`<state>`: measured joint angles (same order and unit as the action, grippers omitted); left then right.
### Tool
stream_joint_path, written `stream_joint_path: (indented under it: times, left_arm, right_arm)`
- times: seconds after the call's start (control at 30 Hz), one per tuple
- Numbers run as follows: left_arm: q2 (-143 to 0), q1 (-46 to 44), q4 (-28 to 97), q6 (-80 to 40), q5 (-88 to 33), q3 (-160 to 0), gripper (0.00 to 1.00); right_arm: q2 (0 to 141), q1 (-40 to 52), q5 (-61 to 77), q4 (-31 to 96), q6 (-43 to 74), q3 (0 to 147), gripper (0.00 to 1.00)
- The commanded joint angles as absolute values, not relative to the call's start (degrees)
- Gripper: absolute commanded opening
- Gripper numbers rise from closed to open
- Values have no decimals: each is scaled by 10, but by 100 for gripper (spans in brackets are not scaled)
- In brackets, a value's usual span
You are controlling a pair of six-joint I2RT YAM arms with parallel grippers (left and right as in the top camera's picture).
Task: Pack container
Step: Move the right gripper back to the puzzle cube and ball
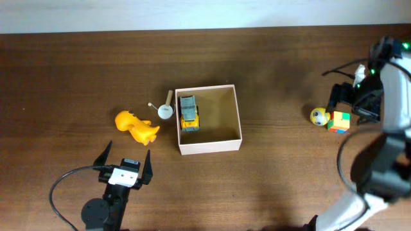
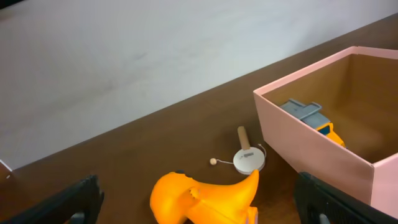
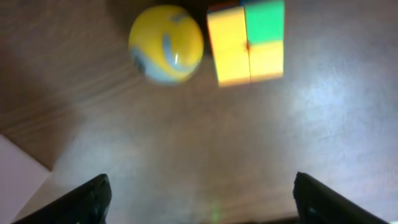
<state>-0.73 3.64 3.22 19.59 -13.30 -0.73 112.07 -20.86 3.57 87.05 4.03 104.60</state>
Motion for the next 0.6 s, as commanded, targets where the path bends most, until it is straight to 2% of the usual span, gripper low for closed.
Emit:
stream_joint_path:
  times: [0.0, 0.17, 0.43, 0.57]
  left_arm:
    - [-3, 39, 35, 203, -133, -5, 99]
    - [-3, 39, 35, 203, -133, -5, 99]
    - [-3, 39, 35, 203, -133, -5, 99]
    - [-3, 39, 35, 203, -133, -5, 99]
  right_arm:
    - [1014, -208, 10, 854, 36, 986, 90]
    - [935, -208, -77, 779, 67, 871, 94]
    - [946, -208, -92, 540, 59, 727, 99]
    - [953, -208, -117, 482, 47, 717, 99]
